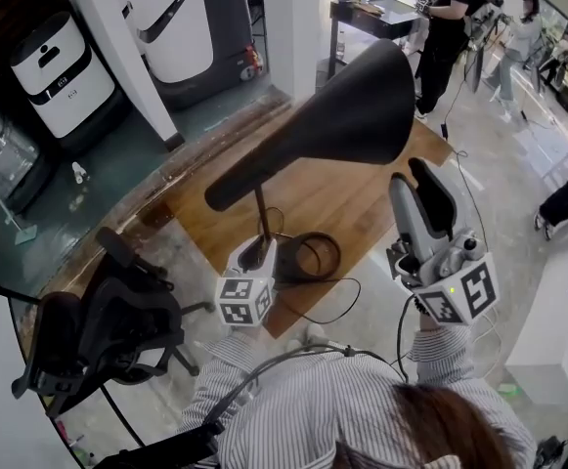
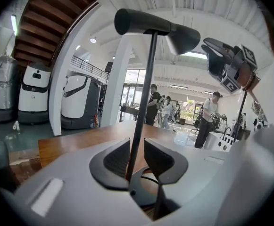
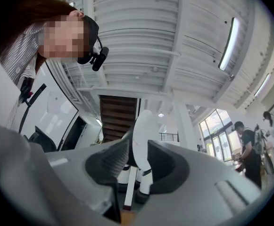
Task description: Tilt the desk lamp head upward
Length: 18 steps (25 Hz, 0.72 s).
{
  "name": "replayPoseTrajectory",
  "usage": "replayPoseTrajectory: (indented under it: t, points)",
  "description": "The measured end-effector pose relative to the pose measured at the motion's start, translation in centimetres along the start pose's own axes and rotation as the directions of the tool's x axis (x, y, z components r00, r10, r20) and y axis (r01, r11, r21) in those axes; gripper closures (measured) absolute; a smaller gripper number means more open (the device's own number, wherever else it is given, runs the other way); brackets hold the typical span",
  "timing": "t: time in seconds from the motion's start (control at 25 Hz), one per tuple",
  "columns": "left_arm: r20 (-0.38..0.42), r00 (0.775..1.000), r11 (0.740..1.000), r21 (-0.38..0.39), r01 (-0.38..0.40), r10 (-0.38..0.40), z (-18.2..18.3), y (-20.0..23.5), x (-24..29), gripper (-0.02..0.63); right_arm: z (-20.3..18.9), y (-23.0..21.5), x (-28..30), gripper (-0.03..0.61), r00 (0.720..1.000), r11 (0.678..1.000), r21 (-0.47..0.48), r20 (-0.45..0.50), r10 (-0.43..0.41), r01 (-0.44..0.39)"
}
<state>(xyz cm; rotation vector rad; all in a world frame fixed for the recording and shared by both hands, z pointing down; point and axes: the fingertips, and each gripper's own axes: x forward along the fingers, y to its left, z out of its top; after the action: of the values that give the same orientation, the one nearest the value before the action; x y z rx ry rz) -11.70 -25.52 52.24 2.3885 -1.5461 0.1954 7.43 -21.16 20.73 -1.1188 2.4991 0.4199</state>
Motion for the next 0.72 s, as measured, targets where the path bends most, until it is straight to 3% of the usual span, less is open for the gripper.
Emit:
replayPoseTrajectory:
  t: [0.24,0.48,0.72]
  points:
    - [0.051,0.998,0.998,0.037,0.041,-0.043,1.7,-2.6,-2.3,0.515,-7.7,3.6,-2.8,0.466,0.981,0.995,0.092,-0.189,0.049,-0.032]
    - [0.077,0.994,0.997,0.018,0.08,-0.081,2.6,-5.0,-3.6,0.517,-13.6,9.1,-2.9,0.466,0.935,0.983,0.124,-0.313,0.169,-0.136]
    - [0.071,0.995,0.997,-0.01,0.075,-0.074,1.9,-5.5,-4.2,0.526,-19.9,11.3,-4.2,0.482,0.881,0.981,0.136,-0.435,0.187,-0.141]
